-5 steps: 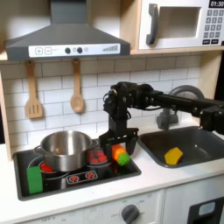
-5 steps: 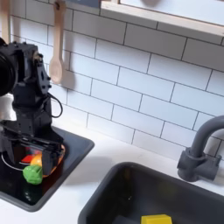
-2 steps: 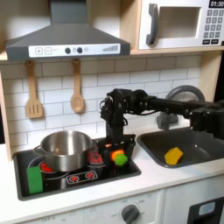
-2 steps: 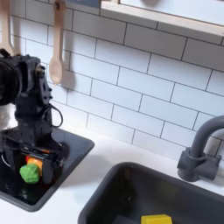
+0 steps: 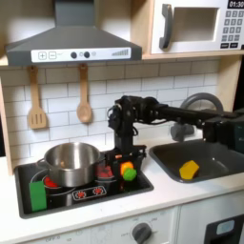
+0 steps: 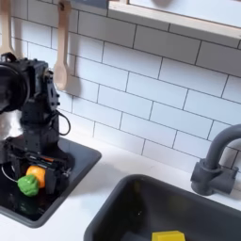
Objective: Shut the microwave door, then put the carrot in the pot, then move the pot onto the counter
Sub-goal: 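Put the carrot in the pot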
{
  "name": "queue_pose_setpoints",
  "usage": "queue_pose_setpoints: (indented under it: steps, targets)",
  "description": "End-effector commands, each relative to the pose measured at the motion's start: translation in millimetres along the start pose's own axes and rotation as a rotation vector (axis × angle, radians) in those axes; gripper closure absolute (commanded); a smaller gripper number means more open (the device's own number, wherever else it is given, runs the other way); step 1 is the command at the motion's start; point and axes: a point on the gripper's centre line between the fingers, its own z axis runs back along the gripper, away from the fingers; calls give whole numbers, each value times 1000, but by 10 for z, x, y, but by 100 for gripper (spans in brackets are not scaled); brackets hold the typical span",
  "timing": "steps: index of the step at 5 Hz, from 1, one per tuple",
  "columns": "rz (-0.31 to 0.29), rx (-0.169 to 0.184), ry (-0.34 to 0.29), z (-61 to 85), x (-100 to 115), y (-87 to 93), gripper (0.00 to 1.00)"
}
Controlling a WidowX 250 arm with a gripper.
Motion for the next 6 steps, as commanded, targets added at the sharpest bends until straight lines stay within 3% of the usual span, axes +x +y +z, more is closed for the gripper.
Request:
queue_pose_setpoints:
  steps: [1,2,3,4,6]
  targets:
    - [-47,12,-35,124,-22,5,100]
    - [-113,19,-72,299,-40,12,100]
    - [-132,-33,-122,511,-55,-96,100]
    - [-121,-29,-148,693,6,-83,100]
    - [16,55,-208,1043,187,379,100]
